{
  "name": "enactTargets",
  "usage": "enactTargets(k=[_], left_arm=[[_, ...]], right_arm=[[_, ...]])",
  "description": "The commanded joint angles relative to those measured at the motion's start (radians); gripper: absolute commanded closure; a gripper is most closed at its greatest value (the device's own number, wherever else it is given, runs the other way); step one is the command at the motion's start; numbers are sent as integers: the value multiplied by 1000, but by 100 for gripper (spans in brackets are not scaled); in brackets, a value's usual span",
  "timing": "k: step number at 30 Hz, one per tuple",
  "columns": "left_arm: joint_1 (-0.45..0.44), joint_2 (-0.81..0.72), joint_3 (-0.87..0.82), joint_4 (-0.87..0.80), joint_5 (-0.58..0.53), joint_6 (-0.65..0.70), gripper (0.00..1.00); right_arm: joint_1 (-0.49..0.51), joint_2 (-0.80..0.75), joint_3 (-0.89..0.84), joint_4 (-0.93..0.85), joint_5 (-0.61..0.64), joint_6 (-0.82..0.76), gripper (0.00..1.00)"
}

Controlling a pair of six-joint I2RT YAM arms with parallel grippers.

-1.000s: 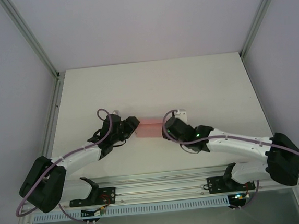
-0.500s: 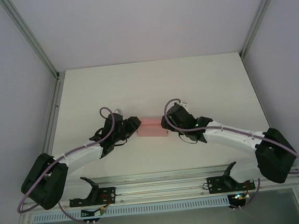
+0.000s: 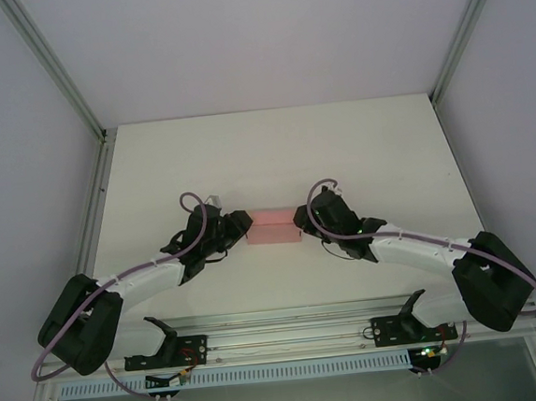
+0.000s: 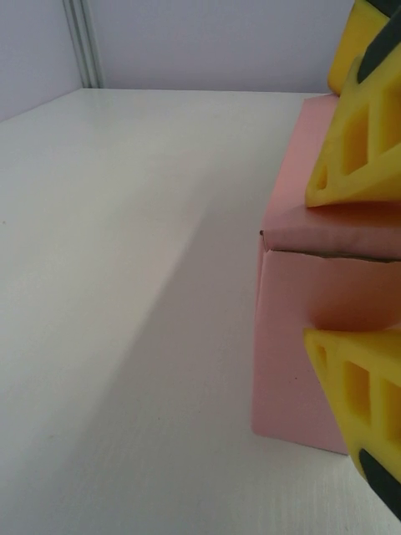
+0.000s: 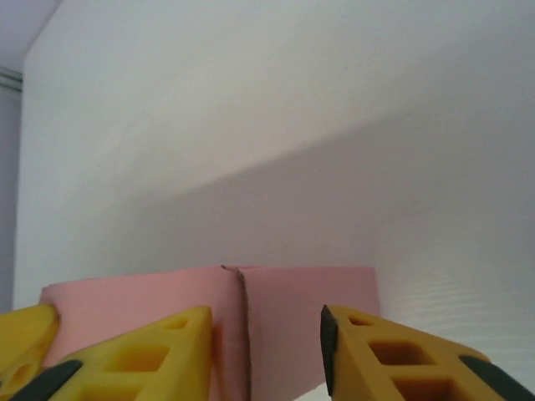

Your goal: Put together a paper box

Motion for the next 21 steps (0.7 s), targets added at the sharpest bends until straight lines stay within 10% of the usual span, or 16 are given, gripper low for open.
enactTargets(k=[1, 6, 21], left_arm=[[-14, 69, -71, -181, 40, 2, 80], [-10, 74, -79, -157, 55, 8, 100], [25, 133, -161, 140, 263, 176, 100]], right_arm=[[-2, 75, -117, -197, -63, 65, 68], [-1, 86, -192, -145, -100, 125, 79], [-1, 105, -214, -31, -133, 105, 87]])
